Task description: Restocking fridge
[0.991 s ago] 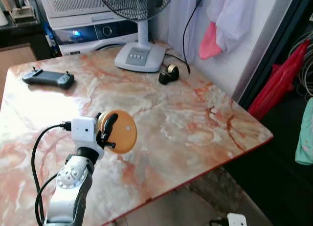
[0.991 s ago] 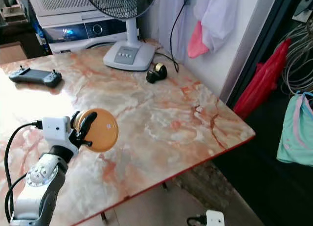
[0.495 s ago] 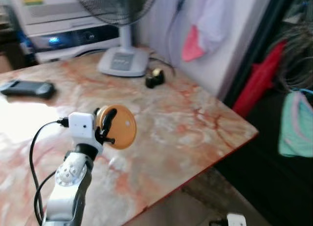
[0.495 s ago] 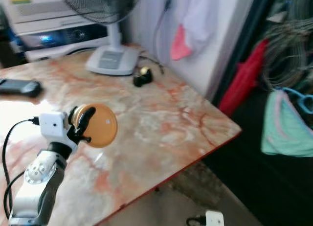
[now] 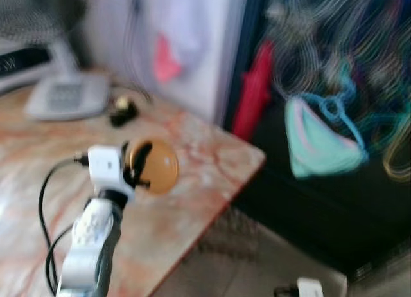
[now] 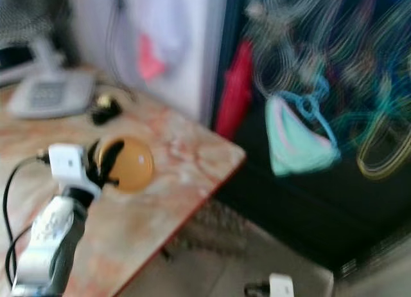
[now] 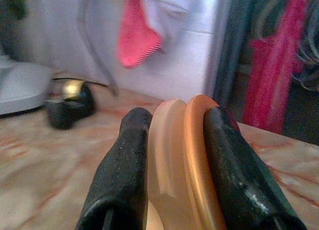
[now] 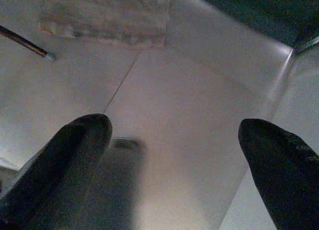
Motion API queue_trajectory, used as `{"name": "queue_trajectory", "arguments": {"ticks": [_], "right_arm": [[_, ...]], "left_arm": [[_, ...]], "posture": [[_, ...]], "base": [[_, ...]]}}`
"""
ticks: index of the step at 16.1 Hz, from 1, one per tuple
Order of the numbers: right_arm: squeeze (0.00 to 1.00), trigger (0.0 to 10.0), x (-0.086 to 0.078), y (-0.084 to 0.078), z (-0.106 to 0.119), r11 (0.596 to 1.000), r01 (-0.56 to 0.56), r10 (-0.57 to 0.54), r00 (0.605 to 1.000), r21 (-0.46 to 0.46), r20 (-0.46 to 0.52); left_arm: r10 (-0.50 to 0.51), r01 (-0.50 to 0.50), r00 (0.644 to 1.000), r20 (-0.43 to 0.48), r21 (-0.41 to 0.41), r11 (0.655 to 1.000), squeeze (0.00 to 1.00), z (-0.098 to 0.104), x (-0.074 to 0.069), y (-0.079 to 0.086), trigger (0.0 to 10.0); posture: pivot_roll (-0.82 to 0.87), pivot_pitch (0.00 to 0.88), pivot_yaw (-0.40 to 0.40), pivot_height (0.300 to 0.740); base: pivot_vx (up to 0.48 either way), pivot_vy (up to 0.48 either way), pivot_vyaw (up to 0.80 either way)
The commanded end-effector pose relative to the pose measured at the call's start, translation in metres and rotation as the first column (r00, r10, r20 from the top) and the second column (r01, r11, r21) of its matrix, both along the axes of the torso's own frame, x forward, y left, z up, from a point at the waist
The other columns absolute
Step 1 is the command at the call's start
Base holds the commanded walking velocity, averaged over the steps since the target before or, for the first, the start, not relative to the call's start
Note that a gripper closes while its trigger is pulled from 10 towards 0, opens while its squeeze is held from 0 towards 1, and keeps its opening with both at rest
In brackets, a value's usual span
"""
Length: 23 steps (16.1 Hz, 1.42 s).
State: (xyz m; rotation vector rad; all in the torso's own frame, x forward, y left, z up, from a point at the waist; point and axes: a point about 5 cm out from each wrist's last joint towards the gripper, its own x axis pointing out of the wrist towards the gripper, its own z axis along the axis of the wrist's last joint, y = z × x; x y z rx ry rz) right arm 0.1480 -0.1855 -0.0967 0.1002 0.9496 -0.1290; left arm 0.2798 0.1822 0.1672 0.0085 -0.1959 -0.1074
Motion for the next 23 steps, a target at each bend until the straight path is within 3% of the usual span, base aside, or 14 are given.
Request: {"name": "queue_trajectory", "arguments": {"ticks": [1, 8, 11, 13, 23], "right_arm": [[0.00, 10.0, -0.002, -0.006, 0.000, 1.000, 0.003, -0.003, 1.000, -0.015, -0.010], [0.00, 10.0, -0.001, -0.007, 0.000, 1.000, -0.006, 0.006, 1.000, -0.011, -0.013], [0.00, 10.0, -0.001, -0.007, 0.000, 1.000, -0.010, 0.010, 1.000, -0.009, -0.012], [0.00, 10.0, 0.000, -0.007, 0.000, 1.000, -0.013, 0.013, 1.000, -0.009, -0.015], [0.00, 10.0, 0.000, 0.002, -0.001, 1.000, 0.023, -0.023, 1.000, 0.002, -0.009]], "left_arm": [[-0.032, 0.032, 0.999, 0.026, -0.015, 0.999, 0.00, 0.006, 0.000, -0.007, 10.0], [-0.048, 0.048, 0.998, 0.028, -0.025, 0.999, 0.00, 0.007, 0.001, -0.009, 10.0], [-0.020, 0.020, 0.999, 0.027, 0.005, 1.000, 0.00, 0.006, 0.000, -0.004, 10.0], [-0.003, 0.003, 1.000, 0.024, -0.024, 1.000, 0.00, 0.005, 0.002, 0.000, 10.0], [-0.024, 0.024, 1.000, -0.014, 0.005, 1.000, 0.00, -0.002, 0.004, 0.005, 10.0]], "posture": [[0.09, 0.016, -0.028, 0.740], [0.09, 0.022, -0.030, 0.740], [0.09, 0.021, -0.033, 0.740], [0.08, 0.017, -0.029, 0.740], [0.09, 0.018, 0.008, 0.740]], "base": [[0.000, 0.000, -0.79], [0.000, 0.000, -0.79], [0.000, 0.000, -0.79], [0.000, 0.000, -0.79], [0.000, 0.000, -0.79]]}}
